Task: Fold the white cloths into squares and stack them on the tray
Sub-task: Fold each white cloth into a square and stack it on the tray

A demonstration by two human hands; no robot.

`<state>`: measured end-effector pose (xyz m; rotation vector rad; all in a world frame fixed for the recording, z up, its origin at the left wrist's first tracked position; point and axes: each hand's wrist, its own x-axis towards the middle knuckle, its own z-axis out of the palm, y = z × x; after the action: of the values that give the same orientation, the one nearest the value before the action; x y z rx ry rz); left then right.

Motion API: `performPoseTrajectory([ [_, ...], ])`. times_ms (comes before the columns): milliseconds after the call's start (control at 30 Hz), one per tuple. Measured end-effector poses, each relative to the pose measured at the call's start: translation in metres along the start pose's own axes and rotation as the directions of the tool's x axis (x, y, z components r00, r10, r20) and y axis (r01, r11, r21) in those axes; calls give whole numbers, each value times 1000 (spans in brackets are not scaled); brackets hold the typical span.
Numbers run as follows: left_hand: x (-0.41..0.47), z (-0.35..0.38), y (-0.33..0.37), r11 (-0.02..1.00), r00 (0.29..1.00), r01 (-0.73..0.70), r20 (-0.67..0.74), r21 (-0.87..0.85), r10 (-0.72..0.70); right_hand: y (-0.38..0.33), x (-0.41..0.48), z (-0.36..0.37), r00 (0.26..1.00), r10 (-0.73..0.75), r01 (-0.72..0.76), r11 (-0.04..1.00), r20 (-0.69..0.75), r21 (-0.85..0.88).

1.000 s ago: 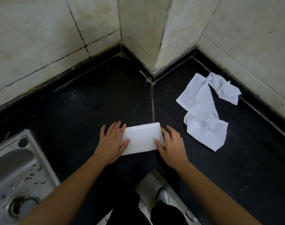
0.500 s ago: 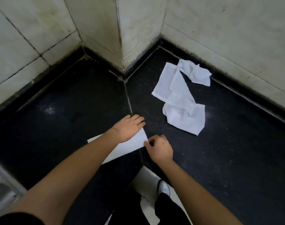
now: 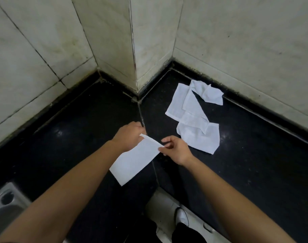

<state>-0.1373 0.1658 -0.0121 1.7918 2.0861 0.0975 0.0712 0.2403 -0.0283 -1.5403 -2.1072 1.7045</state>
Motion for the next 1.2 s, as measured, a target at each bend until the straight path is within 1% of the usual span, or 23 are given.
performPoseTrajectory([
  [67,-6,-25,-8,996,996,39,-81,-75,-45,-27,4,-13,995,-95,95,995,-27,13],
  [100,-10,-38,-11,993,986,48,-154,-106,-64,-43,4,-20,988,-150,150,989,-46,8],
  [167,-19,-64,-12,987,941,49,-325,-154,-97,-75,0,-35,965,-251,252,968,-80,4],
  [233,-28,-84,-8,981,874,27,-472,-192,-117,-100,-7,-49,934,-343,346,938,-96,6],
  [333,-54,-93,2,987,781,1,-617,-160,-101,-115,-19,-60,875,-477,477,879,-86,-21],
  [400,-74,-80,8,996,750,-8,-659,-93,-56,-108,-25,-60,837,-538,531,842,-97,-95],
  [433,-84,-68,10,998,749,-14,-662,-65,-32,-100,-26,-58,815,-572,557,817,-89,-151],
  [500,-102,-33,13,998,770,-25,-638,-49,-12,-74,-29,-47,780,-626,598,754,-22,-274],
  [567,-120,10,15,998,826,-23,-564,-51,-10,-40,-34,-33,772,-628,609,686,100,-397],
  [667,-150,78,21,997,916,-6,-400,-74,-24,14,-44,-6,793,-508,598,546,337,-587],
  [733,-170,114,26,997,954,-16,-300,-71,-6,44,-51,11,781,-421,623,483,461,-615],
  [767,-178,127,28,997,966,-21,-260,-68,2,55,-55,17,772,-398,636,464,496,-616],
  [800,-185,136,31,998,973,-25,-232,-63,9,64,-59,22,761,-395,649,446,515,-616],
  [967,-197,150,41,998,982,0,-191,-63,-13,91,-59,32,691,-530,715,402,492,-572],
  [1033,-194,151,47,999,979,24,-203,-40,-32,87,-59,31,682,-549,722,398,483,-567],
  [1200,-176,152,54,994,949,106,-300,11,-98,79,-59,24,678,-587,723,422,443,-547],
])
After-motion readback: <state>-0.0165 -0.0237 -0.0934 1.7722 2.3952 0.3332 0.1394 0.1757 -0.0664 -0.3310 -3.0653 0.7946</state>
